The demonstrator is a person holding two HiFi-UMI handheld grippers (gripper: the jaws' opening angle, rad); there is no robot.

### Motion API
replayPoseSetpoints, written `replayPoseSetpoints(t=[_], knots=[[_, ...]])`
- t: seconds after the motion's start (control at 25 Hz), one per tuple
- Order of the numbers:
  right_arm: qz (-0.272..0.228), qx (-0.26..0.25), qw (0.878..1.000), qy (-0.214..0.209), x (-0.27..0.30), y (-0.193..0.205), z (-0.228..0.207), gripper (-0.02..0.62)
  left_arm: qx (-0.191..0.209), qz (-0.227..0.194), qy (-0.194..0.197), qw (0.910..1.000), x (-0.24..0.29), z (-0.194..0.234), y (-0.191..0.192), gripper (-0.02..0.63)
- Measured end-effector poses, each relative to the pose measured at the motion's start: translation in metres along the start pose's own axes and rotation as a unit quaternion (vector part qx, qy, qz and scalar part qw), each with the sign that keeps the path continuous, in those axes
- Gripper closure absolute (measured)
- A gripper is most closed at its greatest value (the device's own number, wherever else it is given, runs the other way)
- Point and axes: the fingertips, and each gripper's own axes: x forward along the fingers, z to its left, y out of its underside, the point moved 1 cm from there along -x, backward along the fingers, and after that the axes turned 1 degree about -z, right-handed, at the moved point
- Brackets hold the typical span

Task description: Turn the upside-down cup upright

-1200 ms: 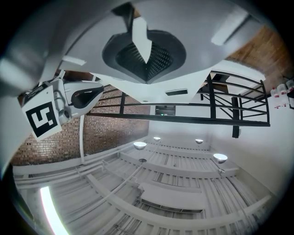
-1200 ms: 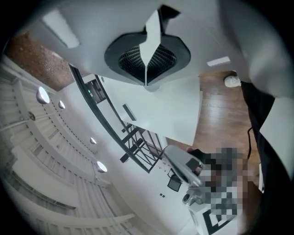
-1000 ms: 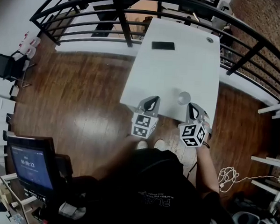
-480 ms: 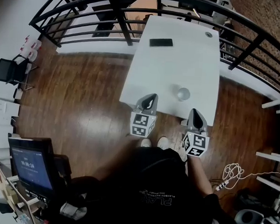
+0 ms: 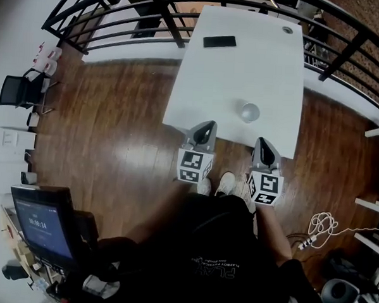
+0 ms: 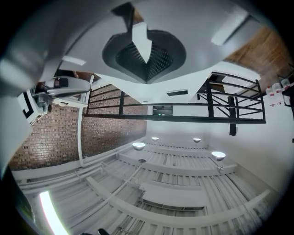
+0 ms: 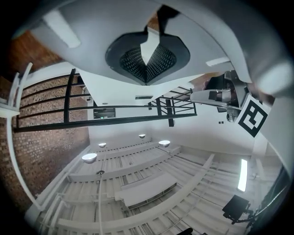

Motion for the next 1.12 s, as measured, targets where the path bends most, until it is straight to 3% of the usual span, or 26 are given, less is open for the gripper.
replayPoseSetpoints(t=[0.4, 0.92, 1.12], knots=[[0.003, -0.047, 0.999, 0.016, -0.031, 0.007, 0.009, 0.581, 0.001, 0.005, 0.02, 0.9998, -0.036, -0.016, 0.021, 0.611], [0.017, -0.016, 0.997, 0.08, -0.109, 0.051, 0.05, 0.581, -0.001, -0.008, 0.026, 0.9996, -0.138, -0.001, 0.053, 0.611], [0.017, -0.031, 0.996, 0.085, -0.144, 0.064, 0.083, 0.581, -0.003, -0.016, 0.031, 0.9994, -0.178, 0.0, 0.064, 0.611]])
